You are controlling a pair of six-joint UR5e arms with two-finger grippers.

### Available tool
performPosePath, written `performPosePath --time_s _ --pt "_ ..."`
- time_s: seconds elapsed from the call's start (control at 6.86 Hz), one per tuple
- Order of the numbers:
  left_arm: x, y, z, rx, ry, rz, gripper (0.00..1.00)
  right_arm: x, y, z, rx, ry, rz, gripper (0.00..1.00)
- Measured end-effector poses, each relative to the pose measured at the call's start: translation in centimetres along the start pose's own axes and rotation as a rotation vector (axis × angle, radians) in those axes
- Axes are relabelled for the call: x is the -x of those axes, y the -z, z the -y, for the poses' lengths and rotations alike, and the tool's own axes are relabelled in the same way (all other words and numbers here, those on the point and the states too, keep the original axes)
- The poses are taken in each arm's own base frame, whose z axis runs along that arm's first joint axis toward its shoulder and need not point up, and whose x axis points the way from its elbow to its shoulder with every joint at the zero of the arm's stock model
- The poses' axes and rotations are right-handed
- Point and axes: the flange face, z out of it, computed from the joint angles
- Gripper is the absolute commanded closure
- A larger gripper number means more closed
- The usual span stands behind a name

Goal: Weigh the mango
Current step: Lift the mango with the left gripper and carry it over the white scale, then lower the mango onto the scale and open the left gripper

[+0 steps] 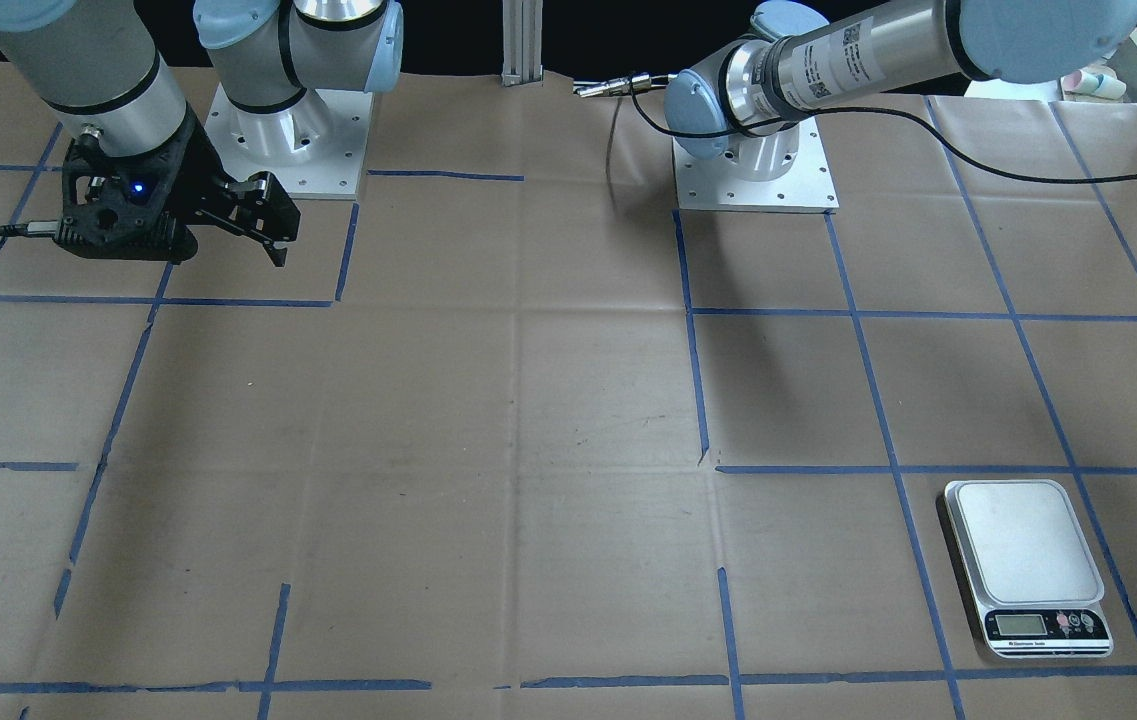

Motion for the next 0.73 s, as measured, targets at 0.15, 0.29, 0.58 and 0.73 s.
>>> performPosePath --time_s 0.15,0.29,0.58,0.73 --pt "-4.5 -0.4 -0.3 0.002 0.035 0.005 0.54 0.0 0.0 0.0 0.000 0.000 0.000 0.00" --pt "-8.8 -2.0 0.0 -0.011 0.055 0.019 0.54 0.0 0.0 0.0 0.000 0.000 0.000 0.00" --pt "-12.3 -6.0 0.8 -0.040 0.055 0.041 0.54 0.0 0.0 0.0 0.000 0.000 0.000 0.00" --pt "-13.0 -7.4 0.9 -0.034 0.059 0.038 0.50 0.0 0.0 0.0 0.000 0.000 0.000 0.00"
